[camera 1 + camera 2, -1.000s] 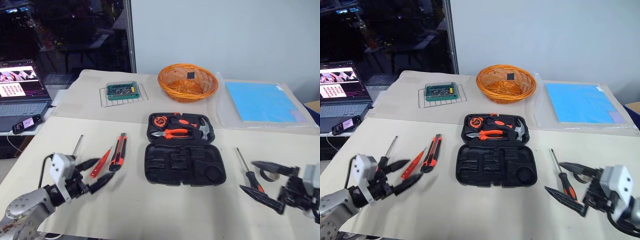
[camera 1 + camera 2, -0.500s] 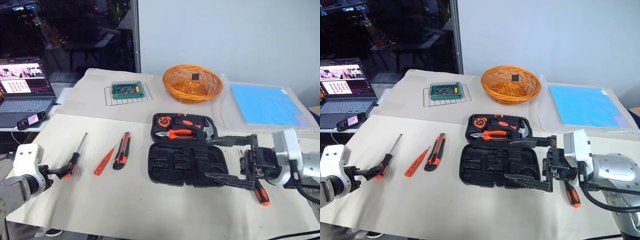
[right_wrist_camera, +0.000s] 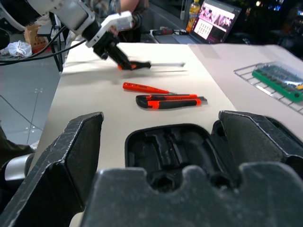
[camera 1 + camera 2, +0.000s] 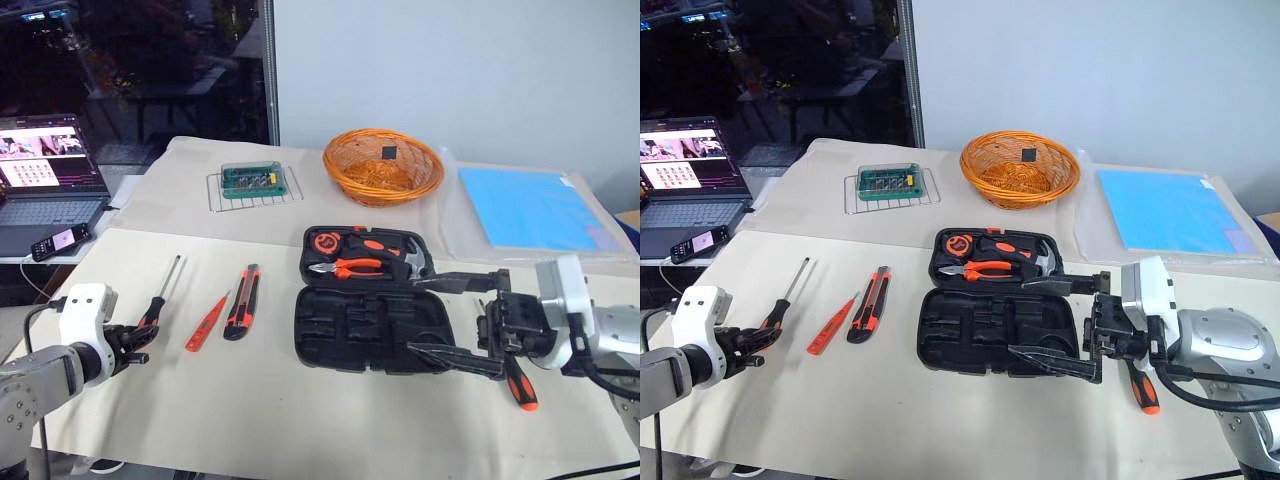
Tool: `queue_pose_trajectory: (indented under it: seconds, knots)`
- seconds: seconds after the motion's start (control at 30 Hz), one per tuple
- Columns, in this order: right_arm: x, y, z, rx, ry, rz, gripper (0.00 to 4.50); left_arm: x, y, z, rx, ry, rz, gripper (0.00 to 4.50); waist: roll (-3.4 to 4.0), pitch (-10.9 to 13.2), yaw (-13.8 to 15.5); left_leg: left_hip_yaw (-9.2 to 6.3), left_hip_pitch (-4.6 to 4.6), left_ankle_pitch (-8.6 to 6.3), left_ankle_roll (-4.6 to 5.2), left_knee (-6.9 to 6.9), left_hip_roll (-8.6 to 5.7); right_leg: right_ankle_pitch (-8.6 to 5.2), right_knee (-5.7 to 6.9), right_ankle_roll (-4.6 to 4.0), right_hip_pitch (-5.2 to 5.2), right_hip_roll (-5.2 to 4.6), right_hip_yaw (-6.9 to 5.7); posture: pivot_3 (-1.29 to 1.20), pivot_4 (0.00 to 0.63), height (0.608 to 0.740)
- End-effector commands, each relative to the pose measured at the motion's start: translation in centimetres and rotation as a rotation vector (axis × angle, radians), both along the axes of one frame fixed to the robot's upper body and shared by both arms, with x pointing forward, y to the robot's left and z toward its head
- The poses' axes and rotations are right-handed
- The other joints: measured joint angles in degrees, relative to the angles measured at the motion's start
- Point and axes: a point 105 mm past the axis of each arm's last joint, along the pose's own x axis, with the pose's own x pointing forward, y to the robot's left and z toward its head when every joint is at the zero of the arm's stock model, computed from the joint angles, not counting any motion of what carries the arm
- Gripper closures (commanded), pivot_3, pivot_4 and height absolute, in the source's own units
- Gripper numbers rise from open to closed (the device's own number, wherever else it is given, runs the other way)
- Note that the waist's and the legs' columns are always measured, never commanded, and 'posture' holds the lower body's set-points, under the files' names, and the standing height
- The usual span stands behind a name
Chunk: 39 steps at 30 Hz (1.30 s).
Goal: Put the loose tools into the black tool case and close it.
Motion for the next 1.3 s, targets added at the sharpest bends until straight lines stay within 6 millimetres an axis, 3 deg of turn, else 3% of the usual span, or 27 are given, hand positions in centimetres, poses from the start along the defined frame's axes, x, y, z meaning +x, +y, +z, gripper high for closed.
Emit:
queue_pose_trajectory:
  seconds: [0.03,0.13,0.2,0.33,0.57,0.9,1.27,1.3]
  knots:
    - [-0.6,-0.6,0.6,0.037,-0.029,-0.067,0.0,0.5,-5.5,6.1,0.021,-0.163,-0.41,3.6,-0.13,0.01,0.48,0.0,-0.1,0.01,-0.02,0.0,-0.02,0.01,0.01,-0.01,-0.1,-0.08,-0.02,0.0,0.15,0.74]
    - [-1.2,-1.3,-0.2,0.026,-0.007,-0.125,0.0,0.4,-9.7,6.5,0.168,-0.131,-0.749,3.6,-0.05,-0.06,0.99,0.05,-0.5,0.14,-0.17,0.01,-0.08,0.0,0.0,-0.04,-0.5,-0.24,-0.63,0.0,0.15,0.74]
    - [-1.5,-1.8,-0.7,0.025,0.005,-0.175,0.0,1.8,-11.7,6.4,0.251,-0.14,-0.873,3.6,0.43,-0.16,1.28,0.19,-0.46,0.07,0.02,0.01,-0.27,0.0,0.0,0.05,-0.27,-0.36,-0.57,0.0,0.15,0.74]
    - [-2.3,-3.2,-1.7,-0.008,0.022,-0.273,0.0,4.7,-15.4,5.8,0.333,-0.115,-1.046,3.6,0.43,-0.11,1.51,0.12,-0.41,0.53,0.84,0.04,-0.68,0.2,0.0,0.7,-0.03,-0.07,-0.52,0.0,0.15,0.74]
    - [-3.5,-4.6,-1.9,-0.038,0.01,-0.392,0.0,8.3,-20.6,3.0,0.484,-0.081,-1.271,3.6,0.33,-0.05,0.85,-0.12,-0.52,0.5,1.16,0.52,-0.69,0.11,-0.1,1.21,0.18,0.21,-0.27,0.0,0.15,0.74]
    - [-4.4,-5.1,-2.4,-0.053,0.012,-0.452,0.0,9.4,-24.4,1.3,0.496,-0.05,-1.33,3.6,0.33,-0.03,0.03,-0.17,-0.95,0.3,1.5,1.09,-0.61,0.18,-0.07,1.23,0.06,0.18,-0.15,0.0,0.15,0.74]
    - [-4.6,-5.0,-2.3,-0.054,0.008,-0.456,0.0,10.6,-23.9,0.5,0.6,-0.028,-1.348,3.6,0.33,-0.03,-0.05,-0.17,-0.94,0.31,1.52,1.13,-0.63,0.18,-0.04,1.24,0.06,0.18,-0.07,0.0,0.15,0.74]
    - [-4.6,-5.0,-2.3,-0.054,0.008,-0.455,0.0,10.8,-23.9,0.6,0.603,-0.042,-1.348,3.1,0.33,-0.03,-0.04,-0.17,-0.94,0.31,1.52,1.14,-0.63,0.18,-0.05,1.23,0.06,0.18,-0.08,0.0,0.15,0.74]
